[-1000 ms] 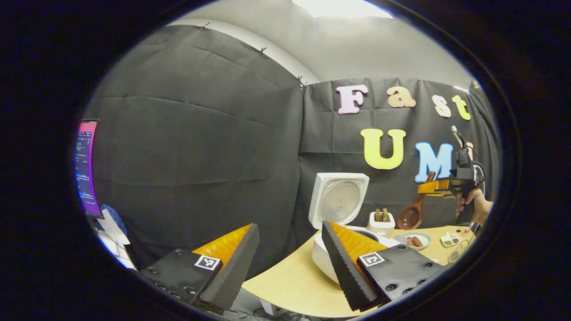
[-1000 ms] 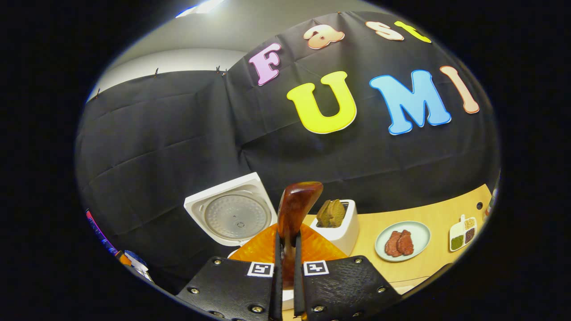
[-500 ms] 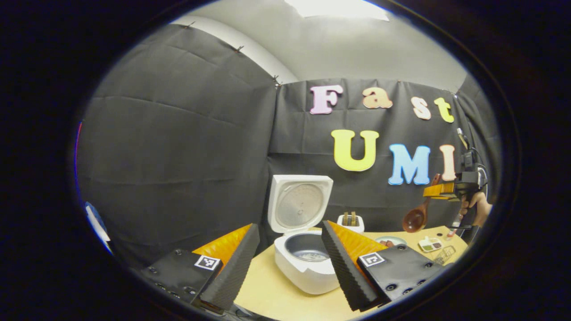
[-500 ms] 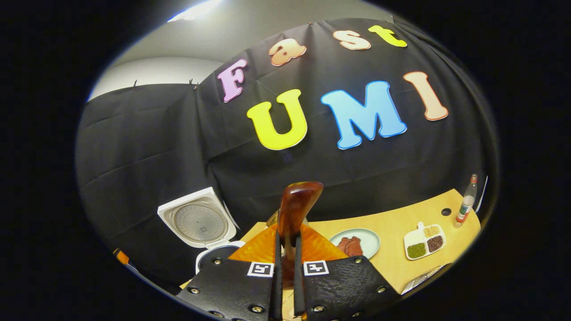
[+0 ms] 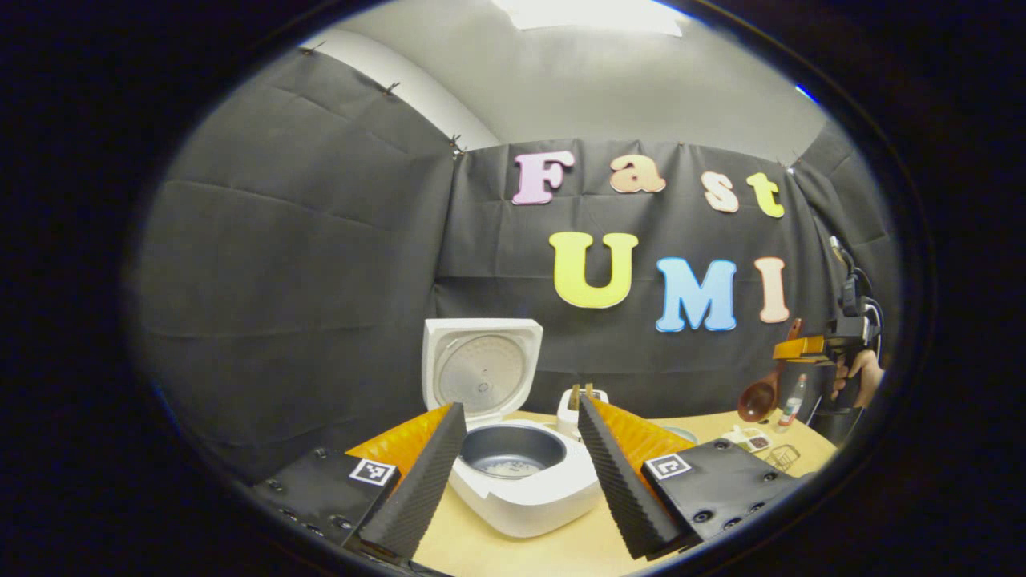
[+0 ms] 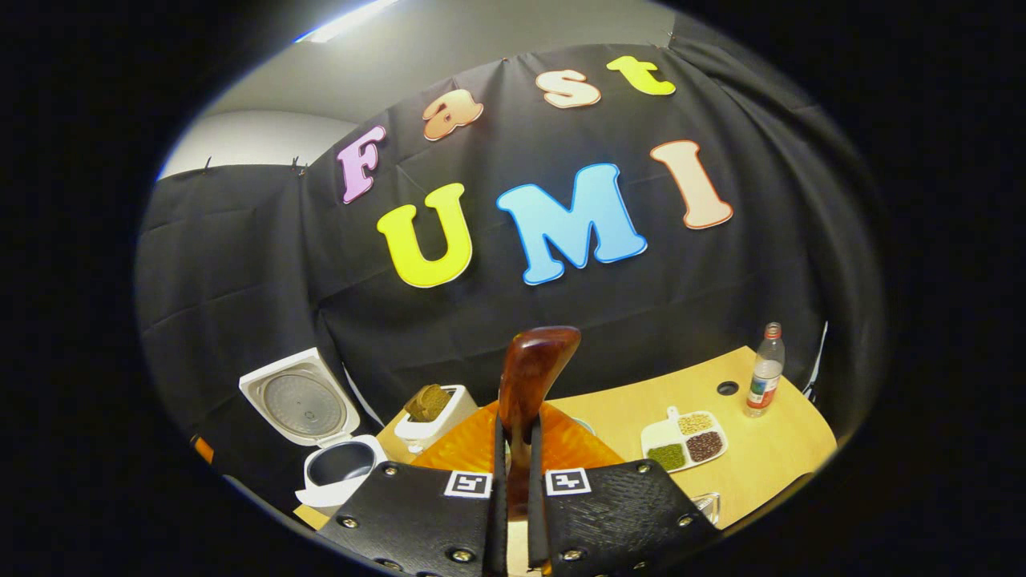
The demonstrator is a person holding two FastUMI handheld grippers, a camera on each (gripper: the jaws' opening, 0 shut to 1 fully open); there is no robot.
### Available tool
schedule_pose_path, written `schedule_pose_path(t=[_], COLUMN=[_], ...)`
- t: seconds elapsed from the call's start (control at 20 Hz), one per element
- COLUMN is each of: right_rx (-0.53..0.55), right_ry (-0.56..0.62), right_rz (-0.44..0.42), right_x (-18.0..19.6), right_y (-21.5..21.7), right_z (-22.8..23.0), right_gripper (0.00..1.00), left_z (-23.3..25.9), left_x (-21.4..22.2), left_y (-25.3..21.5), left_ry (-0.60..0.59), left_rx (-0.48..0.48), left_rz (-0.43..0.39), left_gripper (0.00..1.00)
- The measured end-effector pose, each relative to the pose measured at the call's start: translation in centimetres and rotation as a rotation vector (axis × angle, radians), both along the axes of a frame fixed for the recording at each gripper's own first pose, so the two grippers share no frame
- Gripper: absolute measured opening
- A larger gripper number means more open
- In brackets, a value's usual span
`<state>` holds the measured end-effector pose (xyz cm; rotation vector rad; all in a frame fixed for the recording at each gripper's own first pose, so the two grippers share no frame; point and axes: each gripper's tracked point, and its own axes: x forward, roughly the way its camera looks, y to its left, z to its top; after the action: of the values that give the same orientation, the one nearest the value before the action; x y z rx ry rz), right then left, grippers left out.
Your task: Close the left gripper, press the button to open the rice cooker; take a wooden spoon from the chopstick holder with the right hand, scoop a spoonful of rice and pour it into the rice cooker, then put the wooden spoon back into the chopstick holder.
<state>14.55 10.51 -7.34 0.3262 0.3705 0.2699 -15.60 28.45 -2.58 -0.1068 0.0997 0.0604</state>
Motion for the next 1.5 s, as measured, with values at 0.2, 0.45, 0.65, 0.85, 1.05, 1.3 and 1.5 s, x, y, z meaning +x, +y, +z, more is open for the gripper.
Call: schedule_pose_path(t=[0.2, 0.45, 0.65, 0.85, 1.05, 1.3, 1.5], right_rx=[-0.043, -0.065, -0.107, -0.126, -0.136, -0.122, -0.118], right_ry=[0.018, 0.039, 0.074, 0.135, 0.193, 0.248, 0.294], right_rz=[-0.065, -0.137, -0.187, -0.218, -0.210, -0.206, -0.209], right_x=[-0.7, -2.0, -3.0, -4.5, -5.5, -6.0, -6.4], right_y=[-4.3, -8.8, -11.8, -13.4, -13.4, -12.7, -12.6], right_z=[-1.5, -3.3, -5.8, -9.5, -13.2, -16.5, -18.7], right_gripper=[0.10, 0.10, 0.10, 0.10, 0.10, 0.11, 0.11], left_z=[0.3, 0.6, 0.8, 0.9, 1.0, 1.0, 1.0], left_x=[0.4, 0.8, 0.8, 0.8, 0.7, 0.2, 0.0], left_y=[-1.2, -2.3, -2.7, -2.8, -2.4, -1.5, -1.1], left_ry=[-0.010, -0.015, -0.019, -0.014, -0.011, -0.002, -0.003], left_rx=[0.016, 0.027, 0.039, 0.048, 0.052, 0.073, 0.080], left_rz=[-0.044, -0.082, -0.094, -0.097, -0.081, -0.051, -0.033], left_gripper=[1.00, 0.97, 0.97, 0.97, 0.97, 1.00, 0.97])
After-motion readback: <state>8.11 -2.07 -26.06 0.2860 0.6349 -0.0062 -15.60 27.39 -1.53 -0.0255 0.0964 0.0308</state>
